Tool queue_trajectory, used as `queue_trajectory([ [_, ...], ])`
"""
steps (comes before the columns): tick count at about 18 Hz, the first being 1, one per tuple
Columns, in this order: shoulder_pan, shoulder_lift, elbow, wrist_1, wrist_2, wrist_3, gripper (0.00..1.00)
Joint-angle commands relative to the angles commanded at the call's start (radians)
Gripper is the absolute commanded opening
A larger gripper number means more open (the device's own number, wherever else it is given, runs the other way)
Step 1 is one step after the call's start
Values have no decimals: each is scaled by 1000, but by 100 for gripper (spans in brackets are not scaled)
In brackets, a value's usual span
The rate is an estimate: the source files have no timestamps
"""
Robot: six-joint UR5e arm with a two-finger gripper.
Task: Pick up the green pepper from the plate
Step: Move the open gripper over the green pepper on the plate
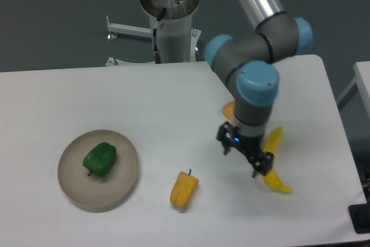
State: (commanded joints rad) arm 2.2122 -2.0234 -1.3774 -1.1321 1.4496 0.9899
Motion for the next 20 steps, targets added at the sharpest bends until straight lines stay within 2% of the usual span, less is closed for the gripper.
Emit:
queue_trajectory([
  [7,-135,34,-81,8,-3,-307,100],
  [11,-180,29,-83,18,-77,-483,100],
  [16,-232,28,-124,90,-97,-569,100],
  [20,-273,29,-150,98,-94,-577,100],
])
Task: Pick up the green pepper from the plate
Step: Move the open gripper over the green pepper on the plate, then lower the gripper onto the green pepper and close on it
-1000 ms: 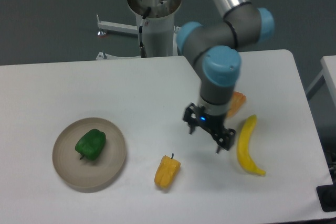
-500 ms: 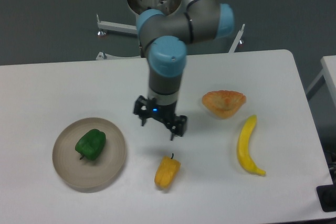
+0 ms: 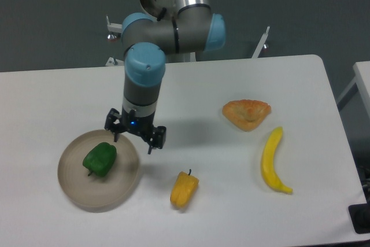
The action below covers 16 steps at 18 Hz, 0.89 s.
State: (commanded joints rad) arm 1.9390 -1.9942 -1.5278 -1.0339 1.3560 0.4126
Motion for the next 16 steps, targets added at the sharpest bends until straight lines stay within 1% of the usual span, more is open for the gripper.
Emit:
queue_trajectory([
  [7,-61,-32,3,23,15,11,100],
  [16,-94,-77,8,38,31,17,100],
])
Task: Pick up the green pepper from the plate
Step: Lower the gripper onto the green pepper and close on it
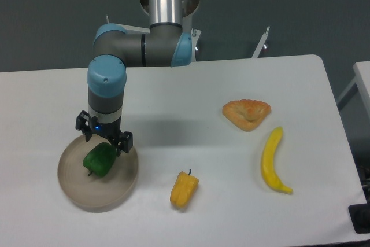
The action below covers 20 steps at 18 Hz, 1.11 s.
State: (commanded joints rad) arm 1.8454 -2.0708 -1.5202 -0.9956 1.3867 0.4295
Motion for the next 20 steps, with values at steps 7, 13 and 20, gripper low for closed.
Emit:
queue_trajectory([
  [7,-6,-18,3,6,6,0,100],
  [13,-8,-29,5,6,6,0,100],
  [20,-6,-31,14,6,6,3,58],
])
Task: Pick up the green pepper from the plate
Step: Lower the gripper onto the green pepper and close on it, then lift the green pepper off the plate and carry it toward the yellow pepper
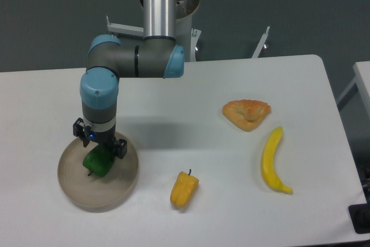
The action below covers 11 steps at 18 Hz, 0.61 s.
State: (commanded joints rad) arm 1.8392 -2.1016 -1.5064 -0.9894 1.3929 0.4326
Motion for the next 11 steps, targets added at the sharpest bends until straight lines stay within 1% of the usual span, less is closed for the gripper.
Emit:
queue_trajectory([
  [3,0,5,-2,-2,0,18,40],
  [6,0,9,-5,-2,0,20,25],
  [9,5,17,3,-3,0,26,24],
  [11,11,40,5,-5,0,54,24],
])
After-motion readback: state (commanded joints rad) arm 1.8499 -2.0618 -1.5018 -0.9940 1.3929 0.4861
